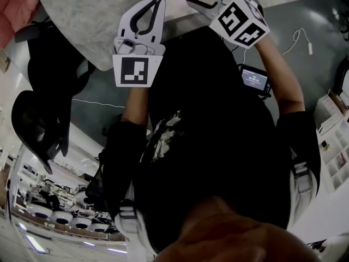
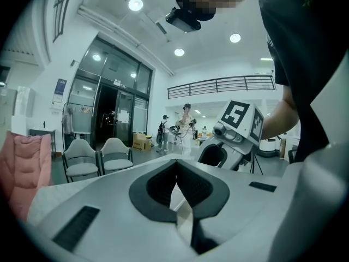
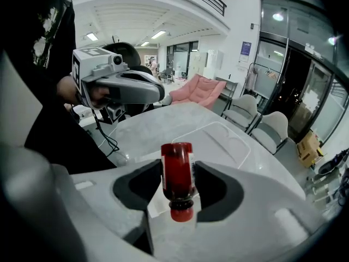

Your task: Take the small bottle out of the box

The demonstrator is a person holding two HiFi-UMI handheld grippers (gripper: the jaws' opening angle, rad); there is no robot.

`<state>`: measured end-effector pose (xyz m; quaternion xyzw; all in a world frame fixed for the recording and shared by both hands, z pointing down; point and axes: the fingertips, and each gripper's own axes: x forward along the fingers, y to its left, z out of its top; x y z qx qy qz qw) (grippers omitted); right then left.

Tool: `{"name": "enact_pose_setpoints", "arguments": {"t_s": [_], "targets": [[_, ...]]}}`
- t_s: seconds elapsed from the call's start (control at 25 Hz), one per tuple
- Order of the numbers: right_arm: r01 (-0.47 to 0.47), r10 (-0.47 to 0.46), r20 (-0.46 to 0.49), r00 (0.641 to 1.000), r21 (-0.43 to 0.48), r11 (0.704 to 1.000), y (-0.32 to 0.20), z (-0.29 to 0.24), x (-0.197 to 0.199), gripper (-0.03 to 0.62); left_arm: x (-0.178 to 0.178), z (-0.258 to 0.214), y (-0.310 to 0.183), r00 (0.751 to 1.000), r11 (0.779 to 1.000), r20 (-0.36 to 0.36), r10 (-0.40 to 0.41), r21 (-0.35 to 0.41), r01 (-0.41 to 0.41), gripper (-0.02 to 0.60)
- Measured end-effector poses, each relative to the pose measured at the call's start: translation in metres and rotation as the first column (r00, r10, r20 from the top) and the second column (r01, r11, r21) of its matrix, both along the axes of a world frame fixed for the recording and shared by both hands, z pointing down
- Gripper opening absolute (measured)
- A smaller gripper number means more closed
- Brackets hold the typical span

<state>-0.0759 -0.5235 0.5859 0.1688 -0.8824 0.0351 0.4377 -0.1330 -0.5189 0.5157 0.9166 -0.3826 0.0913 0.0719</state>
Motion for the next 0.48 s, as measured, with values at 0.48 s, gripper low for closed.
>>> {"name": "enact_pose_setpoints", "arguments": {"t_s": [0.48], "targets": [[0.108, -0.103, 0.093, 0.990, -0.052, 0.993, -0.011, 0.001, 0.009, 0.189, 0.011, -0.002, -0.004, 0.987, 0.989, 0.091, -0.135, -0.045, 0.139, 0.014]]}}
